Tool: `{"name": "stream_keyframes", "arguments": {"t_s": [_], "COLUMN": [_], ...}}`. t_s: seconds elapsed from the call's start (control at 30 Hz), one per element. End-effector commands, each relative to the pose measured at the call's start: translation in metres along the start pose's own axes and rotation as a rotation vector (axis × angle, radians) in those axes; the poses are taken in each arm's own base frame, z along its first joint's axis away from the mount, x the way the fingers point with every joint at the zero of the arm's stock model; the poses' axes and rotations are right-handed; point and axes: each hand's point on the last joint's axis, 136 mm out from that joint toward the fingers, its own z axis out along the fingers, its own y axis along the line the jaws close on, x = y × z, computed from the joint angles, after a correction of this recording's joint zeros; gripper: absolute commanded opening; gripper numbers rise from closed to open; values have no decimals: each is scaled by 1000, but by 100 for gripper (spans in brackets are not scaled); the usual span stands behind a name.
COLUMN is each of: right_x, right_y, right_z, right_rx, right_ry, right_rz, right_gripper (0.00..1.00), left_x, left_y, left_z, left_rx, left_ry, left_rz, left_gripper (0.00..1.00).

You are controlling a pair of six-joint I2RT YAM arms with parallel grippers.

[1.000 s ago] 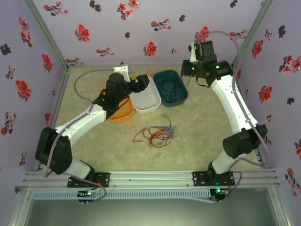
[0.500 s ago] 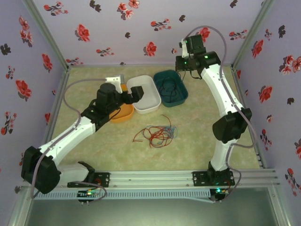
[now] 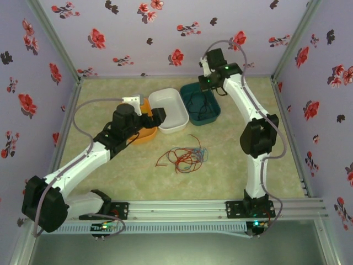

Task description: Untangle the cables

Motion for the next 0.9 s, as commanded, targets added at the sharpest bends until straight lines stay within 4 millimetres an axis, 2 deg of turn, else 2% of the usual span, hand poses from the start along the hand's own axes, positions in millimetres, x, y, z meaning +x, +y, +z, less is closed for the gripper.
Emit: {"name": "stream_keyframes", "arguments": {"t_s": [0.0,0.27,0.6,0.77,0.87], "right_x": [-1,6,33,41,38], "right_y": [8,26,25,24,23], "right_z": [12,57,104,116,114], "right_rx": [14,-29,-31,-22,-14], "right_ry": [17,73,166,187,181], "right_rz": [-69,-90,-85,-83,-76], "right_gripper": [0,1,6,11,21], "left_x": [-3,-1,4,6,7], "left_y": [5,7,11,12,12], "left_z": [-2,0,3,5,5], "left_rx": [-19,-24,-33,-37,-41], "left_ry": [-21,-15,0,6,12], "left_rz": [20,13,1,-1,1], "left_gripper": [100,100,100,100,100]}}
